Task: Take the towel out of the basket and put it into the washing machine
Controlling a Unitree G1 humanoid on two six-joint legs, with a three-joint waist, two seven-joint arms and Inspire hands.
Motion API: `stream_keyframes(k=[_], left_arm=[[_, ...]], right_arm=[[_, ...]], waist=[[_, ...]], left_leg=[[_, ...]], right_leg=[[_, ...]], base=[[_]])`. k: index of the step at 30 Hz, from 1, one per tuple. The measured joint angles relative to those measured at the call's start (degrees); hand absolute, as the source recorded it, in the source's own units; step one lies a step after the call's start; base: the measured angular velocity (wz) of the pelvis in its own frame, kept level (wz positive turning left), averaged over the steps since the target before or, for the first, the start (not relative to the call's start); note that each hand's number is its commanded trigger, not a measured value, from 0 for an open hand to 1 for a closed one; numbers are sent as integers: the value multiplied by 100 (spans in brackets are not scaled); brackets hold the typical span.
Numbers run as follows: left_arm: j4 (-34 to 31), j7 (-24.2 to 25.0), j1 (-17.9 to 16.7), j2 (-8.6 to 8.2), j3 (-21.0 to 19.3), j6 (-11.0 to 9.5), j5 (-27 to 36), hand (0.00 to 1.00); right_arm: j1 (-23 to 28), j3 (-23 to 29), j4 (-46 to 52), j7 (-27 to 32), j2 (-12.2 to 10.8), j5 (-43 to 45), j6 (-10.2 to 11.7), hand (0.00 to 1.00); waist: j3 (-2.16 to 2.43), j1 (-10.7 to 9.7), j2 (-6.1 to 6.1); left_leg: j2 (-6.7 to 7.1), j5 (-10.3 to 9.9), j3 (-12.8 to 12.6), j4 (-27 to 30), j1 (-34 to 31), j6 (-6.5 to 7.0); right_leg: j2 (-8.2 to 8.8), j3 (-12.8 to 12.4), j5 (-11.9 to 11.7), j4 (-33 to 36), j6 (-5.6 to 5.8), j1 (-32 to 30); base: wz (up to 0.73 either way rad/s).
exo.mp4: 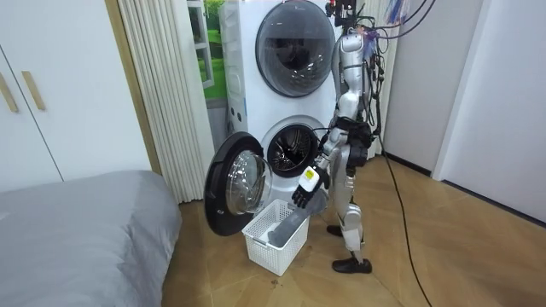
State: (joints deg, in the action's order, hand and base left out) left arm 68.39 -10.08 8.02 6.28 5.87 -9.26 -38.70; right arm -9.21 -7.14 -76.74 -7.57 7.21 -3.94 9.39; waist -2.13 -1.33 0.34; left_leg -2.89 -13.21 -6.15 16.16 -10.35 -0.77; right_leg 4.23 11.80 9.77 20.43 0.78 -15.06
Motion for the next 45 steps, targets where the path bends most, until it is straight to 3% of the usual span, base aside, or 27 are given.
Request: stream_keyframes(k=[5, 10, 12, 15, 22, 25, 27, 33, 38, 45], left_arm=[[154, -72, 555, -116, 209, -163, -81, 0], [140, -59, 1001, -107, 577, -169, -349, 0], [137, -89, 1263, -90, 926, -190, -368, 0], [131, -249, 1648, -95, 1386, -245, -468, 0], [127, -883, 2293, -48, 1747, -419, -855, 0], [69, -1234, 2553, 17, 2068, -449, -1199, 0], [-228, -1495, 2634, 158, 2419, -490, -1319, 0], [-255, -1921, 3069, 221, 3017, -535, -1503, 0], [-250, -2234, 3209, 259, 3310, -535, -1609, 0], [-230, -2606, 3251, 419, 3552, -552, -1610, 0]], right_arm=[[-347, -72, 35, 65, -88, 3, 4, 0], [-750, -278, 72, 110, -97, -54, -6, 0], [-1001, -554, 94, 109, -98, -246, -1, 0], [-1337, -812, 109, 110, -95, -595, 33, 0], [-1661, -1075, 309, 129, -94, -934, 188, 0], [-1850, -1220, 318, 116, -94, -1121, 205, 0], [-1957, -1376, 351, 116, -65, -1279, 261, 0], [-2193, -1680, 458, 74, 63, -1281, 313, 0], [-2221, -1826, 603, 55, 166, -1398, 327, 0], [-2267, -2045, 999, 89, 176, -1755, 364, 0]], waist=[[-142, -19, -106], [-199, -39, -134], [-258, -35, -169], [-339, -62, -148], [-377, -175, -139], [-385, -259, -126], [-393, -331, -108], [-410, -340, -51], [-423, -349, -14], [-420, -639, -29]], left_leg=[[59, -4, -9, 608, -867, 5], [62, -84, 8, 1375, -1991, 126], [55, -149, 9, 1734, -2525, 170], [15, -199, 10, 2197, -3247, 181], [-133, -203, -7, 2912, -4582, 180], [-175, -209, -19, 3118, -5076, 188], [-179, -216, -10, 3252, -5388, 187], [-253, -377, -11, 3694, -5957, 222], [-256, -526, -11, 3960, -6149, 219], [-261, -623, 2, 4241, -6521, 212]], right_leg=[[158, -35, 19, 541, -14, -836], [232, -95, 55, 1013, -79, -1799], [218, -228, 71, 1309, -151, -2327], [170, -398, 53, 1622, -138, -3004], [111, -442, -96, 2092, -199, -4260], [80, -481, -150, 2272, -274, -4760], [84, -511, -131, 2422, -312, -5077], [70, -527, -34, 2837, -371, -5656], [70, -599, 141, 3150, -349, -5883], [94, -620, 260, 3481, -373, -6278]], base=[[2], [5], [0], [-7], [-9], [-7], [0], [-6], [1], [1]])
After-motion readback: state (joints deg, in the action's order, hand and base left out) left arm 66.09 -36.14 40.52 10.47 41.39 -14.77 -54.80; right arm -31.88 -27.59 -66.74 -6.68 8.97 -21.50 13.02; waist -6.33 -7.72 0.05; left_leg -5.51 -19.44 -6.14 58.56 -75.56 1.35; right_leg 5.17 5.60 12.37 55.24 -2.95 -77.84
